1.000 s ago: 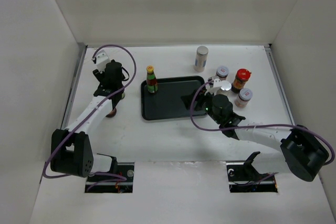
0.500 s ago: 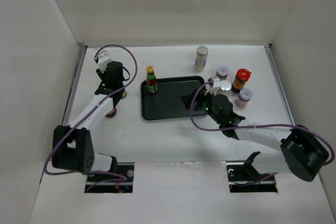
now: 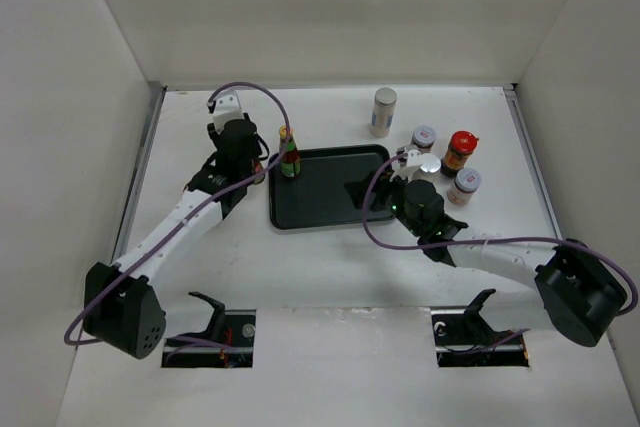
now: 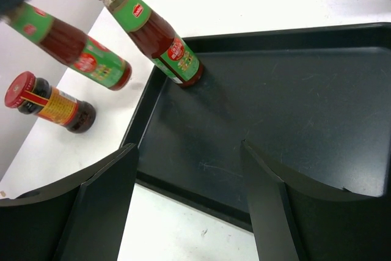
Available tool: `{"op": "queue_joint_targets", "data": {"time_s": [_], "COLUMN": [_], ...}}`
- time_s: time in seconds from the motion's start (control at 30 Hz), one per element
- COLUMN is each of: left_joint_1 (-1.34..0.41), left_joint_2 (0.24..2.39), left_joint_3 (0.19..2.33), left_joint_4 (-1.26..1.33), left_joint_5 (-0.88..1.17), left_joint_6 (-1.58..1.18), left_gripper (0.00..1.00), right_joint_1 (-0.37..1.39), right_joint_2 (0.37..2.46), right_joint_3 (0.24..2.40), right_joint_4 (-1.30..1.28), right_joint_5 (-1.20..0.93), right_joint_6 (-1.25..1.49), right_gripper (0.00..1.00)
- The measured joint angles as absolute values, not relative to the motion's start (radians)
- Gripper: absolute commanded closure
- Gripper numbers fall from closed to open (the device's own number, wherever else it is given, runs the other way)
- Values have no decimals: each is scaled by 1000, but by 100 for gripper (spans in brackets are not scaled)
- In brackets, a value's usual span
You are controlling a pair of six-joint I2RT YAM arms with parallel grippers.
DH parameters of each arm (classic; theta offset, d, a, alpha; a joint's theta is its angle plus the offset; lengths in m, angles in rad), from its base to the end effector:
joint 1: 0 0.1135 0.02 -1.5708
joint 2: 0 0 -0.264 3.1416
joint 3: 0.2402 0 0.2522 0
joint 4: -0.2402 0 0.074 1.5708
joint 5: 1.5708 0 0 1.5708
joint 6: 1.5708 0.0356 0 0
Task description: Organize the condiment bottles
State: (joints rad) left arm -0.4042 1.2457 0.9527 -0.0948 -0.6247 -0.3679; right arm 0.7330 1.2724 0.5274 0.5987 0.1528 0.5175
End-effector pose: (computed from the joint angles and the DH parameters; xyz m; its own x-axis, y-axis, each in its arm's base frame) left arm 0.2682 -0.0921 0.3115 -0.2601 -0.2060 -0.9433 -0.2919 0.9480 -0.1266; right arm 0.2051 0.1774 0.2279 -0.3659 0.3285 -0.8707 -0.4239 0.7742 0.4701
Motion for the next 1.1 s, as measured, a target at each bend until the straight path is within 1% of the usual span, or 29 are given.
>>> {"op": "queue_joint_targets", "data": {"time_s": [0.3, 0.47, 0.6, 0.7, 0.93, 1.1], "left_joint_1": [-552, -657, -755, -791, -792, -783], "left_joint_2": [1136, 1141, 1214, 1297, 1493, 1619], "left_joint_3": [989, 991, 1009, 1039, 1120, 1169], "left_joint_4": [-161, -208, -191, -160, -39, 69], "left_joint_5": [-702, -714, -704, -678, -644, -628], "left_joint_6": [-315, -315, -322, -326, -321, -302], "left_gripper": [86, 86, 86, 86, 86, 86], "right_joint_1": [728, 718, 704, 680, 601, 592], "right_joint_2": [1255, 1240, 1225, 1208, 1184, 1184], "right_joint_3": [526, 525, 515, 502, 473, 466], "right_joint_4": [599, 600, 600, 599, 595, 595], "right_joint_5": [152, 153, 164, 181, 203, 204], "right_joint_6": [520, 522, 530, 544, 591, 607], "right_gripper": [27, 27, 27, 27, 27, 27]}}
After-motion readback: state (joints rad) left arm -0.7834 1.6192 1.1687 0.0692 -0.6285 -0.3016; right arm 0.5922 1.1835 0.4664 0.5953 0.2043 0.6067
